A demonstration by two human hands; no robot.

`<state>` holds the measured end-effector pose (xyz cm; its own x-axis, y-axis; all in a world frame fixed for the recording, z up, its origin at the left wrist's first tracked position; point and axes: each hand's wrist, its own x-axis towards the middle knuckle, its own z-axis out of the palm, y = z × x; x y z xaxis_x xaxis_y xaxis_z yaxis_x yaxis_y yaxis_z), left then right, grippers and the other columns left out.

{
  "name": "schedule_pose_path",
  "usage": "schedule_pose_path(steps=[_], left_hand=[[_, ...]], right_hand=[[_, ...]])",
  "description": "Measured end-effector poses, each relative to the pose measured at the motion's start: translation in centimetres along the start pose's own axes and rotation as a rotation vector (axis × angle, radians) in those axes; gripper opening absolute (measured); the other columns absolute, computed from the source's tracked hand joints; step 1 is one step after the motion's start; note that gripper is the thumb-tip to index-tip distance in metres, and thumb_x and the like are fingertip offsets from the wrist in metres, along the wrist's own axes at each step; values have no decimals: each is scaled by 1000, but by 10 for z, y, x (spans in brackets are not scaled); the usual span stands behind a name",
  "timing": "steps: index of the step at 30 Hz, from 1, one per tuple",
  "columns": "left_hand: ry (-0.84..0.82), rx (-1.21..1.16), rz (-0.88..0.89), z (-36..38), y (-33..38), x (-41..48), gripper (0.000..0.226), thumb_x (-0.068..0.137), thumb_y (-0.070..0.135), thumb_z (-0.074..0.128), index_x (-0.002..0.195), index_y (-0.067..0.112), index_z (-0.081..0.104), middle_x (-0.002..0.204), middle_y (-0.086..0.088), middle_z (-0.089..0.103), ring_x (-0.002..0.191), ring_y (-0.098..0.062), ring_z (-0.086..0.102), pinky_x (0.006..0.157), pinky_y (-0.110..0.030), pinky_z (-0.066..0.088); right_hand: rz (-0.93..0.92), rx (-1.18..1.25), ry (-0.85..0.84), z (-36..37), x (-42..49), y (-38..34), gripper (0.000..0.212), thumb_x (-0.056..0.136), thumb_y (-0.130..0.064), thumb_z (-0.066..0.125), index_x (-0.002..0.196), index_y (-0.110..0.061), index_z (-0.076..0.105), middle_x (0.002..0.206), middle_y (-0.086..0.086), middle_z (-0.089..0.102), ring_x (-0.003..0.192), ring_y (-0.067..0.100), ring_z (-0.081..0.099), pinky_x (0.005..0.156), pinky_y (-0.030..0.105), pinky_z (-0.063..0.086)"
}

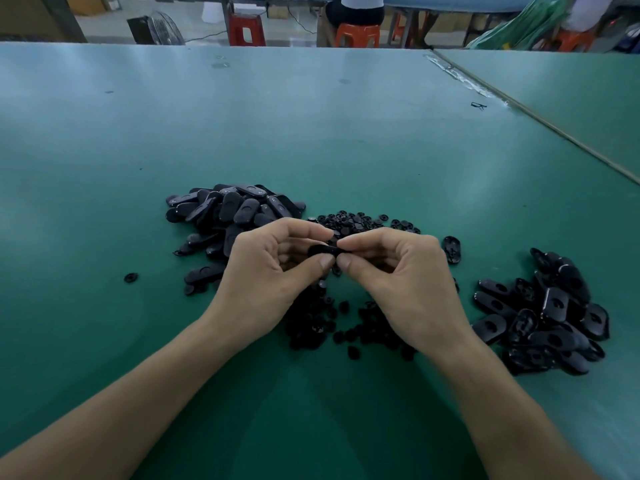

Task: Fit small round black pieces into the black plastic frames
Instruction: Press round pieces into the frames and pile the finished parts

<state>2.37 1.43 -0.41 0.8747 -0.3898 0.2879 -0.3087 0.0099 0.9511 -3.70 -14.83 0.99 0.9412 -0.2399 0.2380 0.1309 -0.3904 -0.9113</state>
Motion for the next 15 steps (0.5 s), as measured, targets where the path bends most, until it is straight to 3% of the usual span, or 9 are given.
schedule_pose_path(steps=[6, 9, 15], left_hand=[[-6, 2, -5, 1, -3, 0, 30, 80, -3, 78, 93, 23, 75, 85, -1, 78, 75, -15, 74, 73, -26, 60], [5, -46, -18, 2, -1, -1, 22, 75, 10, 79, 93, 22, 75, 84, -2, 78, 72, -15, 74, 69, -24, 60], [40, -64, -19, -1, 0, 0, 27, 72, 8, 81, 94, 23, 76, 82, -2, 78, 72, -13, 73, 69, -25, 61]], right_hand=[[-20, -75, 1, 1, -1, -3, 18, 84, -10, 78, 84, -28, 74, 74, -14, 73, 72, -2, 69, 67, 9, 51], [-25, -102, 13, 3, -1, -7, 21, 84, -9, 76, 82, -29, 71, 71, -16, 71, 69, -4, 67, 63, 6, 48], [3, -59, -18, 1, 2, -7, 18, 85, -11, 77, 83, -28, 73, 76, -13, 74, 73, 0, 69, 69, 13, 53]])
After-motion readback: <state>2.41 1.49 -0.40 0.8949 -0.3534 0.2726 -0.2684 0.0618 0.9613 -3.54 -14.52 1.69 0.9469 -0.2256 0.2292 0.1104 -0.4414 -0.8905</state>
